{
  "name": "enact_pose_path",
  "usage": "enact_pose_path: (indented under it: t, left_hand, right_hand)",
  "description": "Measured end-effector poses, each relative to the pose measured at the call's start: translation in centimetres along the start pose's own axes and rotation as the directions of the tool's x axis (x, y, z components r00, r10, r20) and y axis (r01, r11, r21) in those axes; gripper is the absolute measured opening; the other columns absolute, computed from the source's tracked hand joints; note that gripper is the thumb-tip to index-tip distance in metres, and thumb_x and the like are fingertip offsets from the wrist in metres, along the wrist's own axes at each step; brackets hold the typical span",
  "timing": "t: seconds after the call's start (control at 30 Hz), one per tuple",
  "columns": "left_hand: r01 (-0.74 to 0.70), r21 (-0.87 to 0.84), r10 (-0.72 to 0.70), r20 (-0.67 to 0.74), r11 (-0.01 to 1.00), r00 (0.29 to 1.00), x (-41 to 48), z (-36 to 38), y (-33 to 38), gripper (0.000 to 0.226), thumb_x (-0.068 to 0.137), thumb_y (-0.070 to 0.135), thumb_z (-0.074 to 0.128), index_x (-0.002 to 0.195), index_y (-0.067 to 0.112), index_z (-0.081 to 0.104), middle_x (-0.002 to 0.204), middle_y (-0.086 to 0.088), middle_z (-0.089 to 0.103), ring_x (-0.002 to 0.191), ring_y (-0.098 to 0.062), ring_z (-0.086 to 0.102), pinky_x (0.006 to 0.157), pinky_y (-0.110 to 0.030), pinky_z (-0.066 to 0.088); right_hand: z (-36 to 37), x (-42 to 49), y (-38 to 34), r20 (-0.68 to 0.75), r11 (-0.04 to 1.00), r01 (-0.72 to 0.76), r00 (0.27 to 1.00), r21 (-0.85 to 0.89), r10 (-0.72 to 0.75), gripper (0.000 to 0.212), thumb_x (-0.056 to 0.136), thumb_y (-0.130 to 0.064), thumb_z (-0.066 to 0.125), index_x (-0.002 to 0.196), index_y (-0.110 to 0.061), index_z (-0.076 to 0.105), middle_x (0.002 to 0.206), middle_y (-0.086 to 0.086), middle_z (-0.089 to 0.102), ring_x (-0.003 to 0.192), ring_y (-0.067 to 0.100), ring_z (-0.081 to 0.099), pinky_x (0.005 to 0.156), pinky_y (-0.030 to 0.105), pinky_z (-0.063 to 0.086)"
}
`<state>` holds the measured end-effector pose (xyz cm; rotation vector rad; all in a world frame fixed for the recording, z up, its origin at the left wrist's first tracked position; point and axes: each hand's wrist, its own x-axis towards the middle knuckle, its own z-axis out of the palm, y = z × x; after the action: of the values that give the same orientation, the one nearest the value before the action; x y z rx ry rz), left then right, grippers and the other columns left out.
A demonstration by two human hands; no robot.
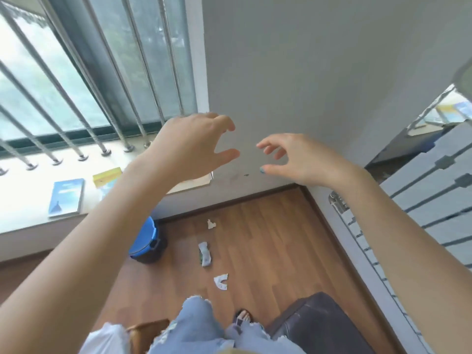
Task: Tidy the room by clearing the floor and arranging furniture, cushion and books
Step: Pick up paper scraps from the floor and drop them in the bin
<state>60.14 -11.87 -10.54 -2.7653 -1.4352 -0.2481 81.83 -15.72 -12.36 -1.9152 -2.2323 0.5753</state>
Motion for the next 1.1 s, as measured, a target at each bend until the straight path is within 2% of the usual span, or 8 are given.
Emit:
enact_pose_path:
  t: [0.17, 0.33, 0.43, 0.57, 0.7, 0.77, 0.9, 1.1]
  left_hand:
    - [0.116, -0.036, -0.115, 0.029, 0.993, 0.993, -2.4, 4.3, -2.2, 0.051, 0.089, 0.058, 0.048, 0.133, 0.031, 0.045, 0.129, 0.009, 0.056, 0.113, -0.02, 0.055, 0.075, -0.03, 0.032]
    - [0.194, -0.115, -0.182, 0.105, 0.974, 0.978, -4.4, 10.9, -4.9, 0.049, 0.089, 0.053, 0.051, 0.131, 0.028, 0.047, 0.128, 0.005, 0.057, 0.115, -0.022, 0.054, 0.083, -0.033, 0.039]
    - [0.213, -0.107, -0.194, 0.165, 0.971, 0.967, -5.1, 15.6, -6.0, 0.051, 0.089, 0.053, 0.052, 0.133, 0.026, 0.047, 0.129, 0.004, 0.056, 0.114, -0.023, 0.054, 0.082, -0.033, 0.038]
    - [0.252, -0.102, -0.222, 0.24, 0.962, 0.945, -6.3, 21.7, -7.1, 0.052, 0.09, 0.051, 0.052, 0.134, 0.024, 0.047, 0.132, 0.001, 0.055, 0.12, -0.023, 0.051, 0.09, -0.036, 0.038]
    - [0.335, -0.14, -0.274, 0.335, 0.932, 0.901, -7.7, 28.7, -7.9, 0.053, 0.09, 0.051, 0.052, 0.136, 0.025, 0.046, 0.134, 0.003, 0.054, 0.12, -0.022, 0.051, 0.098, -0.036, 0.036]
    - [0.385, -0.152, -0.303, 0.39, 0.91, 0.87, -8.4, 32.7, -8.4, 0.053, 0.091, 0.053, 0.051, 0.136, 0.026, 0.046, 0.134, 0.004, 0.054, 0.12, -0.02, 0.052, 0.099, -0.037, 0.038]
    - [0.453, -0.166, -0.352, 0.42, 0.876, 0.836, -9.9, 39.9, -9.5, 0.055, 0.089, 0.054, 0.052, 0.135, 0.024, 0.046, 0.132, 0.002, 0.055, 0.118, -0.022, 0.053, 0.098, -0.038, 0.04]
    - [0.454, -0.17, -0.335, 0.465, 0.874, 0.819, -11.3, 50.0, -10.0, 0.058, 0.085, 0.057, 0.056, 0.133, 0.024, 0.047, 0.13, 0.004, 0.056, 0.117, -0.02, 0.053, 0.097, -0.035, 0.039]
  right_hand:
    - [5.2, 2.3, -0.3, 0.052, 0.991, 0.035, 0.998, 0.127, -0.042, 0.048, 0.086, -0.044, 0.068, 0.131, -0.037, 0.052, 0.122, -0.018, 0.058, 0.106, 0.004, 0.057, 0.087, 0.027, 0.047]
    - [12.9, 4.9, 0.7, 0.076, 0.976, 0.016, 0.997, 0.216, -0.033, 0.052, 0.084, -0.045, 0.068, 0.132, -0.041, 0.051, 0.123, -0.022, 0.057, 0.108, -0.002, 0.055, 0.09, 0.027, 0.048]
    - [18.0, 6.2, 1.9, 0.108, 0.974, -0.012, 0.994, 0.225, -0.013, 0.053, 0.084, -0.045, 0.067, 0.134, -0.039, 0.05, 0.125, -0.021, 0.055, 0.112, -0.001, 0.053, 0.086, 0.024, 0.044]
    - [24.0, 7.2, 3.5, 0.175, 0.983, -0.04, 0.985, 0.182, 0.008, 0.055, 0.085, -0.043, 0.067, 0.137, -0.035, 0.048, 0.13, -0.016, 0.054, 0.118, 0.004, 0.051, 0.086, 0.025, 0.043]
    - [30.5, 8.0, 5.5, 0.165, 0.986, -0.061, 0.986, 0.158, 0.034, 0.052, 0.087, -0.041, 0.064, 0.136, -0.033, 0.049, 0.129, -0.014, 0.053, 0.116, 0.009, 0.052, 0.086, 0.031, 0.049]
    - [34.3, 8.5, 6.7, 0.151, 0.978, -0.101, 0.986, 0.184, 0.073, 0.051, 0.088, -0.04, 0.064, 0.136, -0.031, 0.05, 0.131, -0.015, 0.052, 0.119, 0.007, 0.051, 0.087, 0.029, 0.048]
    - [41.5, 9.0, 8.9, 0.167, 0.957, -0.192, 0.973, 0.216, 0.158, 0.054, 0.088, -0.04, 0.065, 0.139, -0.03, 0.048, 0.133, -0.015, 0.05, 0.123, 0.006, 0.047, 0.088, 0.028, 0.046]
    - [51.6, 9.3, 11.3, 0.237, 0.944, -0.279, 0.943, 0.175, 0.235, 0.058, 0.088, -0.039, 0.065, 0.141, -0.027, 0.045, 0.136, -0.01, 0.048, 0.125, 0.012, 0.045, 0.091, 0.03, 0.043]
